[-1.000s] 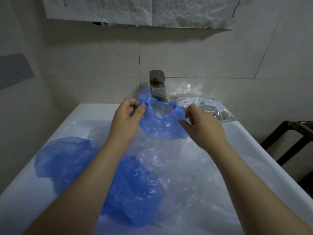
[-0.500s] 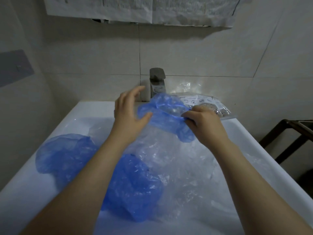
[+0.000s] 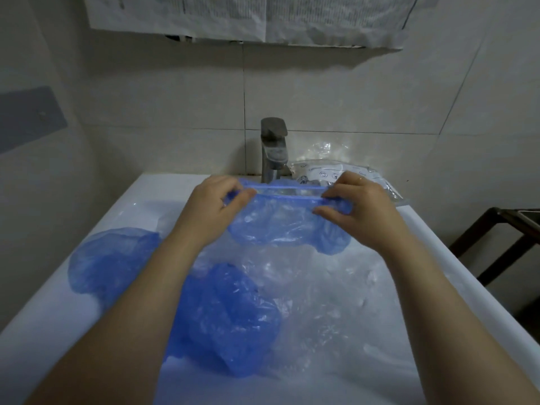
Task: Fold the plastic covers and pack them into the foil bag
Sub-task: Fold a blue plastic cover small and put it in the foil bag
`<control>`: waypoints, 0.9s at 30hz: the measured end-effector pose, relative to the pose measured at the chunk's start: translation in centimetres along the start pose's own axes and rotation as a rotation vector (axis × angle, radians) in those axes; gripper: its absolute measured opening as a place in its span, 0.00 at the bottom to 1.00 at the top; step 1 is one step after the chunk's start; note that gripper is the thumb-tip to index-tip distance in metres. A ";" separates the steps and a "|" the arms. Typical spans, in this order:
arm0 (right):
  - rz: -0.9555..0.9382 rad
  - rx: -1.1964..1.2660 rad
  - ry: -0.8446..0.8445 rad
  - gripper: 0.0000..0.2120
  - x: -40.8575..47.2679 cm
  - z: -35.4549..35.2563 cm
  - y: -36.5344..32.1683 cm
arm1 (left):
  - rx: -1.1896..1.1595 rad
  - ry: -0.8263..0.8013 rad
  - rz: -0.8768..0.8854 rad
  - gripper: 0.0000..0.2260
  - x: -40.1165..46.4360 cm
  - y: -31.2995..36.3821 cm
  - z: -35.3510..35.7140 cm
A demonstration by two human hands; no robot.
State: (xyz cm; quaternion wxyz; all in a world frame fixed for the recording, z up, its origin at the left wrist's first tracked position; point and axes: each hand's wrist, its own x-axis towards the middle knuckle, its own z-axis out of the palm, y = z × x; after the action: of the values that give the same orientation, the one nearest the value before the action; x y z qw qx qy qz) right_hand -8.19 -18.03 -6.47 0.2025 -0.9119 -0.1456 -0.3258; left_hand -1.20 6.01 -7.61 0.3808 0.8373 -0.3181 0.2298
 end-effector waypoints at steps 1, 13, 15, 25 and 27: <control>0.063 0.094 -0.018 0.08 -0.1 -0.2 0.1 | -0.064 0.021 -0.031 0.11 0.0 0.5 -0.1; 0.548 0.112 0.016 0.05 -0.1 2.2 0.5 | -0.082 0.224 -0.475 0.03 -0.2 0.7 1.4; 0.710 0.327 0.081 0.06 -0.2 2.3 0.7 | -0.384 0.167 -0.660 0.07 -0.1 0.8 1.9; 1.105 1.585 0.102 0.11 0.4 1.0 -1.3 | -1.532 0.132 -1.055 0.09 0.6 -0.6 1.1; 1.088 1.451 -0.034 0.10 0.1 0.8 -1.5 | -1.473 0.125 -1.063 0.13 0.6 -0.5 0.9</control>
State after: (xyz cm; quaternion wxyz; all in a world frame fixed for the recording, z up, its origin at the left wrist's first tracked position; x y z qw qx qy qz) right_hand -8.31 -16.36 -6.59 0.8511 -0.5079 0.1330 0.0001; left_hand -0.31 5.37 -8.05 0.8918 0.4044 0.0650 -0.1923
